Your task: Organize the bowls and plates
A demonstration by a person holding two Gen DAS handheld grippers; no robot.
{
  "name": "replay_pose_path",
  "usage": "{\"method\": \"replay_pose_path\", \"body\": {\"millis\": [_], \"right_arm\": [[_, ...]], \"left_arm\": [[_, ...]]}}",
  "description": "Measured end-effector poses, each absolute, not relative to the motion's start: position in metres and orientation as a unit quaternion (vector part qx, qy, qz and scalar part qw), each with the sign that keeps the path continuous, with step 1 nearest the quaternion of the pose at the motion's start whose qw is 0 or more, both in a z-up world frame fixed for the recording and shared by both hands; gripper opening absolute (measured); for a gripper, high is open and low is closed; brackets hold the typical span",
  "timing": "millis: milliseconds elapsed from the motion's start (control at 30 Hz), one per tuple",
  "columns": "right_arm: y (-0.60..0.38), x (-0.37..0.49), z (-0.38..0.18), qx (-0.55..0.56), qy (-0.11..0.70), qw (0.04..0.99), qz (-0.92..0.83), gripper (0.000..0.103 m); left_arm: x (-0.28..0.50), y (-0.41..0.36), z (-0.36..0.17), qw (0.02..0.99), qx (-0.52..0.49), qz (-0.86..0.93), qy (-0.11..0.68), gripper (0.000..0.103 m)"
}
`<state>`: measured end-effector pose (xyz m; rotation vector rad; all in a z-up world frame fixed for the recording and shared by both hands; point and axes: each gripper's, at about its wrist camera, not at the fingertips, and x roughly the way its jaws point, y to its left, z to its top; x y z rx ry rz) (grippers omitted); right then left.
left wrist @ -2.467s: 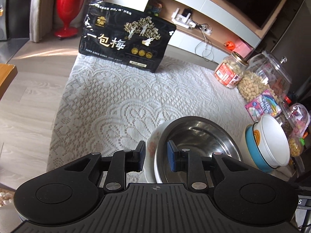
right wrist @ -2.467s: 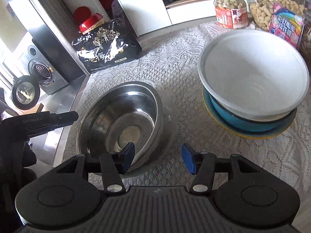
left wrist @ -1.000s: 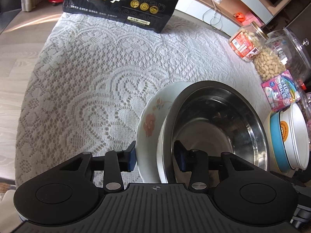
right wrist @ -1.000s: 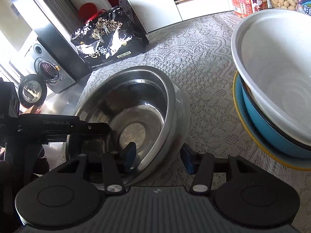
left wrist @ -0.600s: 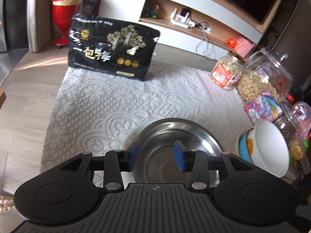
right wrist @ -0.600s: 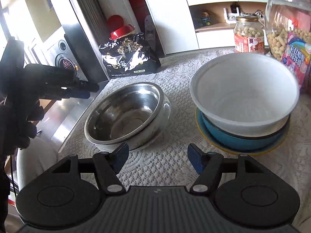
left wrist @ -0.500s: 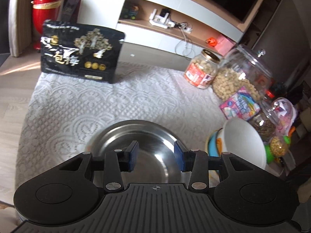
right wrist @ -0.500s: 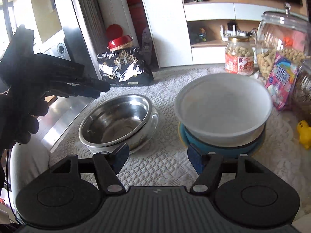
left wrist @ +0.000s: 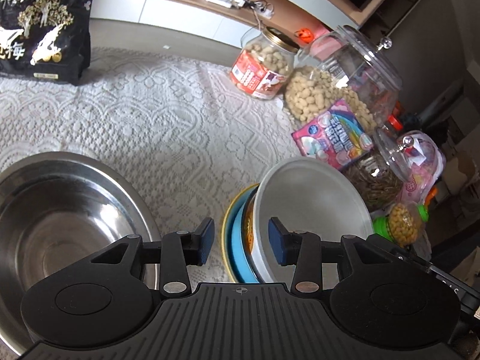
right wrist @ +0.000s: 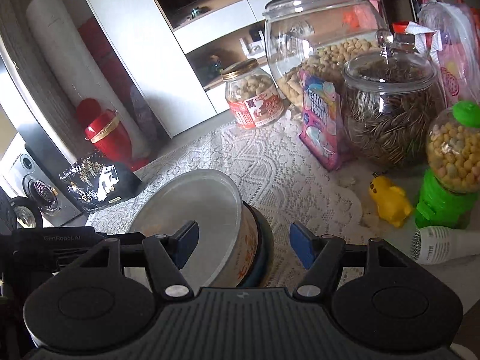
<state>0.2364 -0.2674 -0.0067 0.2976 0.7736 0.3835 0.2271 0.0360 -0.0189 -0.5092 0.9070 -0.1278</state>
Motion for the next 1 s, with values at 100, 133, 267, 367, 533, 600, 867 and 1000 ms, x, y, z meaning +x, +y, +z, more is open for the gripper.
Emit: {"method": "replay_pose_path", "body": {"millis": [100, 133, 267, 367, 533, 600, 867, 1000], "right_arm": [[-0.251, 0.257, -0.022, 0.127, 0.401, 0.888, 0.186, 0.068], [-0.248, 0.264, -0.027, 0.123, 0.408, 0.886, 0.183, 0.068], [-0.241, 0.285, -0.050, 0.124, 0.442, 0.868, 0.188, 0.068], [-0.241, 0.296, -0.068, 0.145, 0.483, 0.838, 0.208, 0.066], [-0.249, 0.297, -0.081, 0.177, 0.494, 0.823, 0.218, 0.058], [-0.248, 0.295, -0.080, 0.173, 0.488, 0.827, 0.219, 0.058], [-0.245, 0.289, -0.078, 0.164, 0.486, 0.825, 0.236, 0.056], [-0.245, 0.289, -0.079, 0.168, 0.489, 0.820, 0.245, 0.052]], "left_arm": [[0.235, 0.035, -0.031, 0.861, -0.246, -0.053, 0.442, 0.043], [0.237, 0.034, -0.033, 0.860, -0.242, -0.054, 0.445, 0.043], [0.246, 0.022, -0.041, 0.860, -0.210, -0.053, 0.463, 0.044], [0.251, 0.015, -0.041, 0.865, -0.184, -0.046, 0.465, 0.049], [0.258, -0.004, -0.044, 0.857, -0.161, -0.068, 0.484, 0.051], [0.261, -0.011, -0.050, 0.854, -0.147, -0.065, 0.495, 0.052], [0.264, -0.012, -0.054, 0.846, -0.152, -0.058, 0.509, 0.054], [0.268, -0.009, -0.056, 0.835, -0.163, -0.065, 0.522, 0.056]]}}
